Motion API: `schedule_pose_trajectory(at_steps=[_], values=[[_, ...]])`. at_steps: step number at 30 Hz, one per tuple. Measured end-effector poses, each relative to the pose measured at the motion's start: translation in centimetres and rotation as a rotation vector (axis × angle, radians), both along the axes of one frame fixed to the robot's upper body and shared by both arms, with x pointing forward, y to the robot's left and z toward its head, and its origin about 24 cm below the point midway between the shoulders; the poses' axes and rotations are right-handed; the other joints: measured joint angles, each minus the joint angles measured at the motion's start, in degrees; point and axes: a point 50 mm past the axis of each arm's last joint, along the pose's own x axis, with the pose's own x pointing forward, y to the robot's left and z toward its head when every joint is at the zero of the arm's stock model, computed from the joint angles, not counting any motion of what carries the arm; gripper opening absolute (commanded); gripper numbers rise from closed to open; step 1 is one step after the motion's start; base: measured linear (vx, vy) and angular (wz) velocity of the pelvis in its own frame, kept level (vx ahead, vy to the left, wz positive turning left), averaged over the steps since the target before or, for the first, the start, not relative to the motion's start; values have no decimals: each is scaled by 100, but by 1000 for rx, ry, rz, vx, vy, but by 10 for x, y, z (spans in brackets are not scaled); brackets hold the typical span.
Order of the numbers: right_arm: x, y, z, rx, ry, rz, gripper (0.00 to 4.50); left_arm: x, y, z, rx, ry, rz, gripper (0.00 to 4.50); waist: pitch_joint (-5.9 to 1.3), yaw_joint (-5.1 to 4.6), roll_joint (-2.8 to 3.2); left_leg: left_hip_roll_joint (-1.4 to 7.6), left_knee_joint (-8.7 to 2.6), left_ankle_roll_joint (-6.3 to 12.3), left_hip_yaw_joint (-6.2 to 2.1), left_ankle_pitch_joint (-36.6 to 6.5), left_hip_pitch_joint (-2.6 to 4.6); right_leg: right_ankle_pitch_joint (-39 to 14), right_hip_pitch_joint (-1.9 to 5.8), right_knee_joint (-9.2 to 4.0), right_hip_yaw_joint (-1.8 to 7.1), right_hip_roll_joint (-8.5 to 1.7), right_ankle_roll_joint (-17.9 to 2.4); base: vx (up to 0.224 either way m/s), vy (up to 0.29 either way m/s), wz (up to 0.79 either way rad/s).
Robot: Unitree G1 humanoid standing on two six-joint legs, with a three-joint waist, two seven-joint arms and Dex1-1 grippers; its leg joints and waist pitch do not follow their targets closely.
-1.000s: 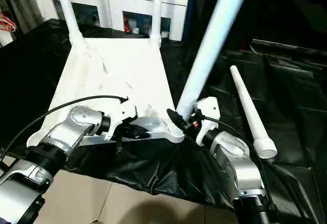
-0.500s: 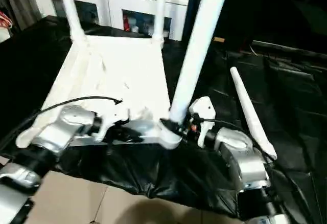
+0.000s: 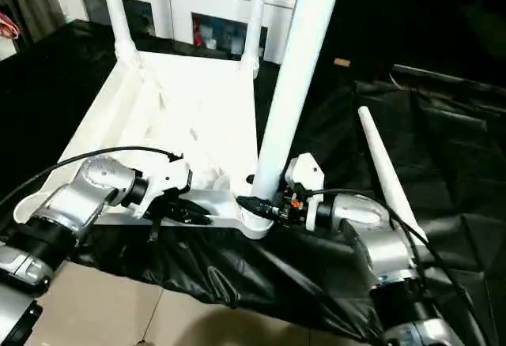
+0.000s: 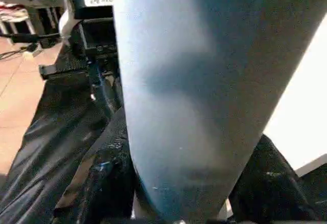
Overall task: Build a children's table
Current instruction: Insert table leg to table base
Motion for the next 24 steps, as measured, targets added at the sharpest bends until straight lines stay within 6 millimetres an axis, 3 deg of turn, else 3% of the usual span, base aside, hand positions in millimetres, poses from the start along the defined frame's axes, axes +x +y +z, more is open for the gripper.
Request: schedule_pose_trajectory(at_steps=[8, 15, 18, 24], values=[[36, 3, -3, 32, 24, -364, 187, 14, -21, -3, -21, -42, 225, 0, 21, -126, -26, -2, 4, -25, -12, 15, -1, 5, -34, -6, -15, -1, 4, -21, 0, -3], [70, 12, 3, 16, 61, -662, 187, 21, -69, -5, -37, -87, 477, 0, 26, -152, -21, 1, 8, -30, -11, 18, -15, 58, -40, -5, -24, -2, -19, 0, 0, 0], [74, 10, 5, 17, 64, -715, 187, 20, -81, -4, -43, -93, 506, 0, 24, -174, -21, 3, 6, -28, -11, 18, -15, 53, -43, -7, -23, 3, -18, 17, 2, -1], [78, 15, 6, 15, 63, -728, 187, 21, -81, -3, -38, -106, 528, 0, 24, -182, -21, 8, -9, -25, -9, 16, -10, 37, -45, -8, -29, 9, -32, 8, 1, -1]])
